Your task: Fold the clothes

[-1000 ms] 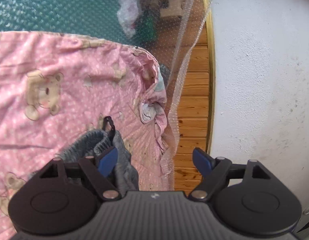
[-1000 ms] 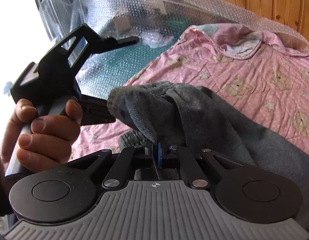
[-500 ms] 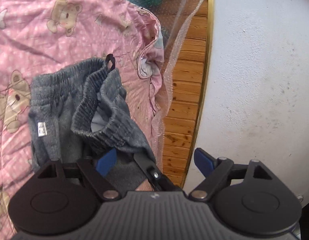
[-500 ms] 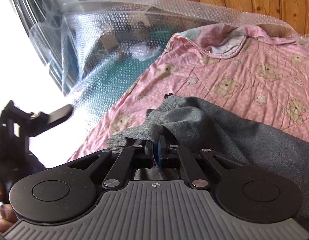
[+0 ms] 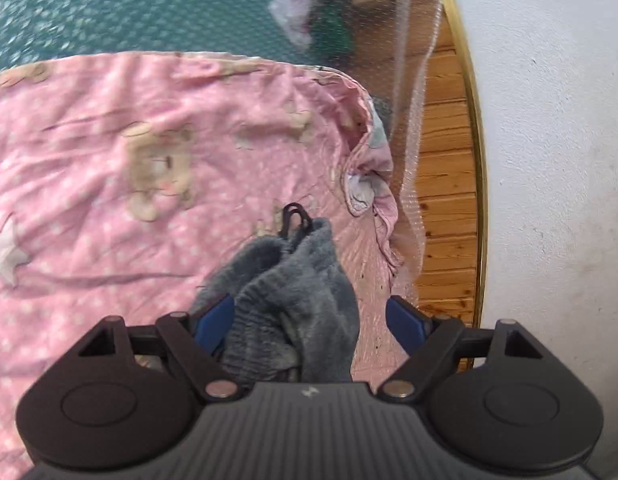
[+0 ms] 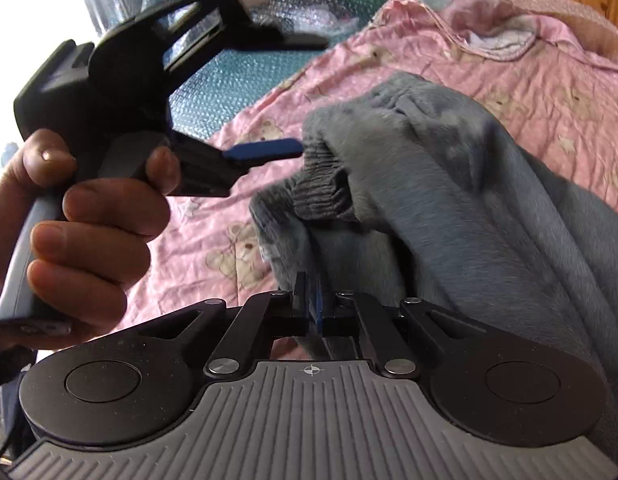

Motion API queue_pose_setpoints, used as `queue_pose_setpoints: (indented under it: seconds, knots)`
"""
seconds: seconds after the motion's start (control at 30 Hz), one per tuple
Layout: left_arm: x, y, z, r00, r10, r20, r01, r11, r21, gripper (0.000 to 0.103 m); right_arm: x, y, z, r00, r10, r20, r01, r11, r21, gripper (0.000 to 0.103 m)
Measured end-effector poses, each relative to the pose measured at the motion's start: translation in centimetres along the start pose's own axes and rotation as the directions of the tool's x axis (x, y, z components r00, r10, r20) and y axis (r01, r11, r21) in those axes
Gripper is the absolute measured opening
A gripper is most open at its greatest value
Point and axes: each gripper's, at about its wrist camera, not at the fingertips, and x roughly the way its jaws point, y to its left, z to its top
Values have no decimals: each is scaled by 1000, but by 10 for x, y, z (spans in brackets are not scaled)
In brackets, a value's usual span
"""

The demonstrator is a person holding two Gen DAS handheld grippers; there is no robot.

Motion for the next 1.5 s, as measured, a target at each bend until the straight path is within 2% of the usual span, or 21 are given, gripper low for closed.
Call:
queue_pose_setpoints:
  seconds: [0.13,0.2,0.27,0.33,0.43,0.47,0.5,0.53,0.6,0.63,0.7,0.77,0.93,1.03,1.1,1.13,1.17,1.23,1.33,1.4,1.5]
  knots:
    - [-5,-18,-15,998,-49,-42,50,999,18,85,-52,-44,-37,994,15,106,-35,981,191,44]
    - [4,-33,-28,994,-64,-88,67,997,32,88,-81,-71,-59,991,-15,130,-26,950,311,45]
    - [18,-48,-43,988,-62,-140,70,996,47,88,-111,-104,-88,986,-23,165,-58,879,473,45]
    - [38,-52,-54,985,29,-169,-14,996,91,88,-137,-142,-130,975,-42,218,-115,745,657,46]
    - [63,-52,-62,976,147,-163,-125,982,140,75,-176,-190,-207,947,-138,289,-193,476,858,47]
    - [67,-52,-62,977,144,-155,-122,982,146,58,-189,-203,-233,933,-195,303,-209,392,896,48]
    - [69,-53,-61,980,138,-147,-116,982,151,27,-202,-215,-260,916,-254,310,-227,308,924,48]
    - [66,-59,-62,983,112,-145,-87,981,173,9,-214,-225,-281,897,-312,312,-236,258,937,48]
    - [47,-74,-67,992,42,-123,-11,971,239,4,-239,-245,-324,853,-424,305,-260,161,952,48]
    - [36,-74,-71,992,42,-119,-11,968,251,4,-250,-255,-342,831,-468,301,-270,134,954,48]
    - [15,-70,-79,992,51,-114,-18,963,268,4,-271,-271,-373,795,-531,292,-288,94,953,48]
    - [11,-45,-83,985,128,-114,-100,969,224,4,-285,-285,-396,773,-570,278,-292,69,954,48]
    - [8,-28,-89,976,185,-114,-163,970,180,7,-298,-314,-434,758,-604,245,-301,8,953,50]
    - [12,-39,-92,980,177,-87,-157,966,204,29,-304,-323,-441,755,-609,242,-296,13,955,53]
    - [16,-44,-91,979,197,-53,-182,959,218,57,-302,-328,-443,755,-603,257,-314,11,949,53]
    - [20,-46,-89,977,207,-44,-192,956,224,57,-302,-329,-443,755,-602,261,-319,11,948,53]
    - [25,-48,-87,976,216,-35,-202,952,229,54,-302,-331,-440,756,-600,261,-316,15,949,53]
    - [26,-62,-88,985,168,-38,-149,945,292,6,-303,-334,-438,757,-598,262,-310,24,950,53]
    - [1,-70,-94,996,82,-33,-64,929,365,2,-310,-335,-441,747,-611,263,-310,29,950,53]
    - [-9,-43,-93,982,181,-46,-157,934,320,2,-316,-337,-449,728,-632,264,-323,23,946,54]
    - [-8,-17,-92,968,248,-45,-227,935,271,3,-323,-344,-464,705,-661,258,-343,0,939,54]
